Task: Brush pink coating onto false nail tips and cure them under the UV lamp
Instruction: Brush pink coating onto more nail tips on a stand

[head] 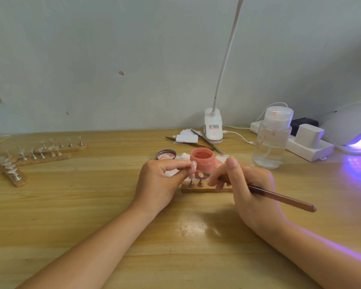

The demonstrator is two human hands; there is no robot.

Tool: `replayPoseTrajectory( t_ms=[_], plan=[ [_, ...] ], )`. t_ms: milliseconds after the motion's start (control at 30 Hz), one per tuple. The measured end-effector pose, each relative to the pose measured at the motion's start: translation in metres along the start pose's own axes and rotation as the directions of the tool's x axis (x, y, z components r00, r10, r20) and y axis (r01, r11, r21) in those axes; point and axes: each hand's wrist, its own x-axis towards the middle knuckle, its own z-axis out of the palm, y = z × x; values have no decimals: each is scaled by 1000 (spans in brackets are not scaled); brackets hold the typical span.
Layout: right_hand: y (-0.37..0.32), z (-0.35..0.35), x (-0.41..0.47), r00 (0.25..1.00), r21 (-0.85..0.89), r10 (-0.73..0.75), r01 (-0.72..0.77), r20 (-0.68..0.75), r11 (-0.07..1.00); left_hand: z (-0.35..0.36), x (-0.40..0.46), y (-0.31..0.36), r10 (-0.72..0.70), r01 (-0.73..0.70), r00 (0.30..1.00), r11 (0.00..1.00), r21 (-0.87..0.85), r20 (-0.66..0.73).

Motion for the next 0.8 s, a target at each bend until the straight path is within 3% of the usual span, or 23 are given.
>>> replayPoseTrajectory(
  t_ms=[367,500,633,800],
  plan=[
    [-1,0,1,1000,-16,-17,17,5,1000,0,0,1,14,-15,1000,1000,10,16],
    [-1,1,-1,998,28,44,-45,36,999,0,0,1,-1,1,1000,1000,9,8],
    [-2,0,1,1000,2,-7,7,5,1000,1,0,0,-2,1,1000,1000,11,2],
    [0,1,-1,997,70,68,-71,44,995,1,0,0,-4,4,1000,1000,15,-2]
  ],
)
